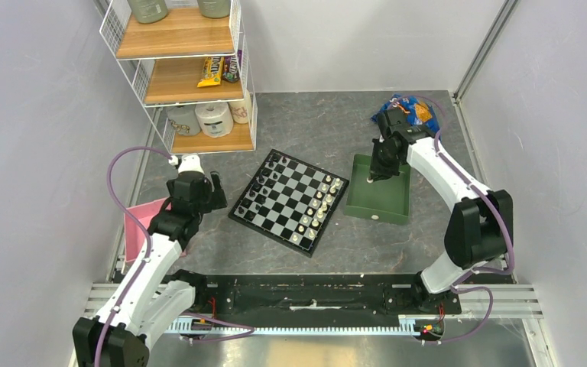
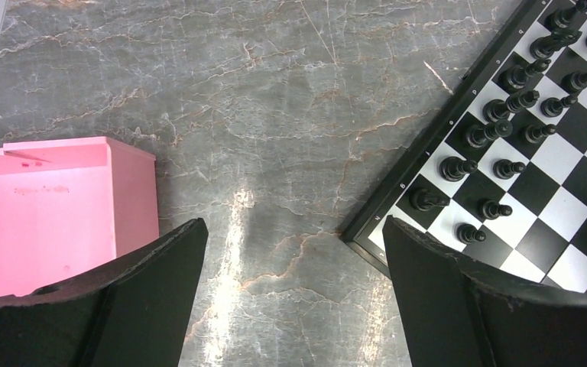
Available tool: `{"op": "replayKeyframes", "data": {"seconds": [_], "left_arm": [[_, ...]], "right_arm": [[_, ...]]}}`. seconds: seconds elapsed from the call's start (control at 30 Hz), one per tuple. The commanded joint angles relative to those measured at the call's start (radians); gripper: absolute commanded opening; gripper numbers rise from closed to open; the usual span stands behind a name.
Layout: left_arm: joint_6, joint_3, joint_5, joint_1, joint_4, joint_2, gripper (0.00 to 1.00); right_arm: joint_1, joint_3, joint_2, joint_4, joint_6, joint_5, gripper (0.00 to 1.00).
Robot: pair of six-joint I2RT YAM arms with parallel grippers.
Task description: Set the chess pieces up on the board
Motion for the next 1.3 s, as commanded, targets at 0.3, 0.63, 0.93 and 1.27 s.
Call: {"op": "replayKeyframes", "data": {"seconds": [0.3, 0.63, 0.93, 1.27], "left_arm": [[-0.048, 0.063, 0.067, 0.002, -0.045, 0.048, 0.93], [-0.071, 0.059, 0.045, 0.002, -0.046, 0.004, 0.92], [-0.076, 0.058, 0.042, 0.002, -0.046, -0.006, 0.92], [-0.072, 0.056, 0.051, 0.002, -0.035, 0.004, 0.92]], "right_arm": [[0.225, -0.011, -0.149, -0.062, -0.023, -0.11, 0.09], [0.5, -0.048, -0.118, -0.041, 0.066, -0.105, 0.09], [0.659, 0.002, 0.032, -0.035, 0.079, -0.05, 0.1], [0.697, 0.06, 0.149, -0.031, 0.054, -0.043, 0.1]]}}
